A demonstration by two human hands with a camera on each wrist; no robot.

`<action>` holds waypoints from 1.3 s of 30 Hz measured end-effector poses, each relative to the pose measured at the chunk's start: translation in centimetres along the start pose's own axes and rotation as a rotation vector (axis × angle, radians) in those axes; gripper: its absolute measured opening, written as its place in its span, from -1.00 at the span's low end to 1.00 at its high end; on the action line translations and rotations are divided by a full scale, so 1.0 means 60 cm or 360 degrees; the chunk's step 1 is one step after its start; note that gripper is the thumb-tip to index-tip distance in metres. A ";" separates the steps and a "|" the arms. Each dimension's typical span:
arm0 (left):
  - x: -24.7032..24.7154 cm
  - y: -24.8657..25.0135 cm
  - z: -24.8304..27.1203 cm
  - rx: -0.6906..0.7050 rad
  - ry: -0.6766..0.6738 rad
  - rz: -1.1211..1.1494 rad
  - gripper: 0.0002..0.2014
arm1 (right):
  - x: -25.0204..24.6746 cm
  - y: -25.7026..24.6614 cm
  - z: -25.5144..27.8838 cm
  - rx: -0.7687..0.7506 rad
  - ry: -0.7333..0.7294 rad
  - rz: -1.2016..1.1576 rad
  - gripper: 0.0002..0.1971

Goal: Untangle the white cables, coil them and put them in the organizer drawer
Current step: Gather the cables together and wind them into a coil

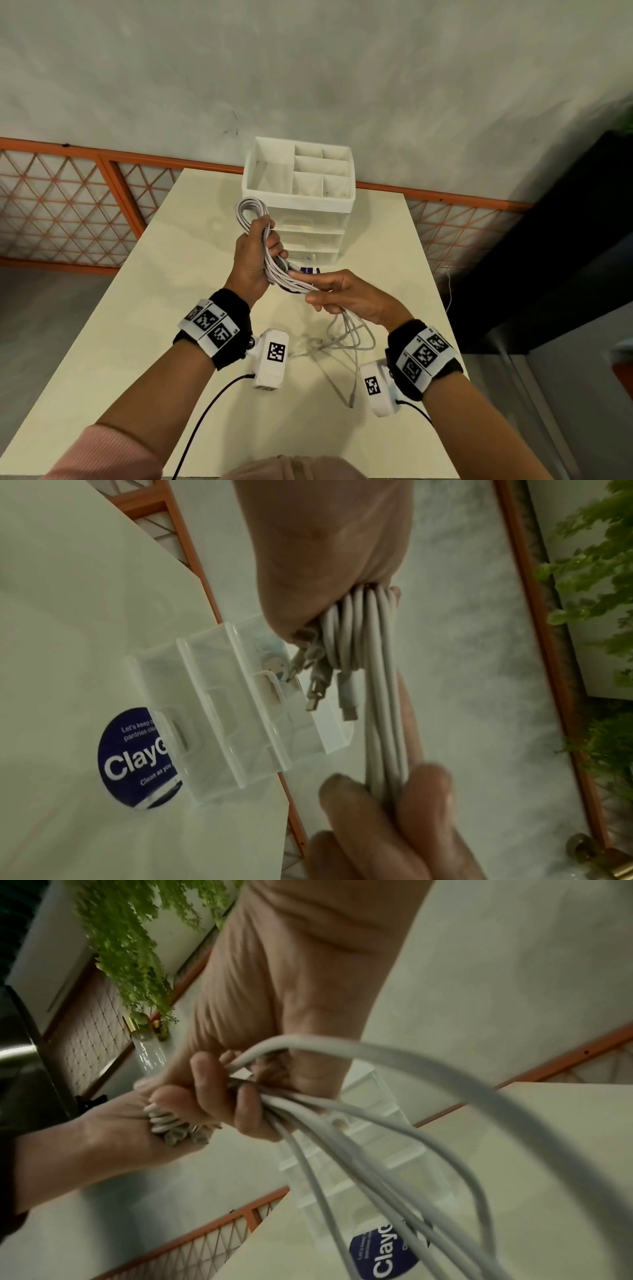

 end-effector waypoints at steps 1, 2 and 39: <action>-0.002 0.004 0.000 0.0017 -0.0007 -0.0045 -0.76 | -0.005 -0.003 0.000 0.0002 0.0047 -0.0001 -0.59; -0.004 0.007 0.000 0.0043 -0.0025 -0.0115 -0.76 | -0.011 -0.006 -0.001 0.0009 0.0103 0.0011 -0.63; 0.014 -0.003 0.053 -0.0006 -0.0882 -0.1609 -0.74 | -0.047 -0.083 -0.003 0.0155 0.0504 0.1059 -0.50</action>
Point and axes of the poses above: each hand's wrist, its own z-axis away from the middle knuckle, its own x-axis out of the palm, y = z × x, the point moved 4 cm from there along -z, towards the middle knuckle, and after that the axes turned 6 degrees about x, right-handed, at the moved point
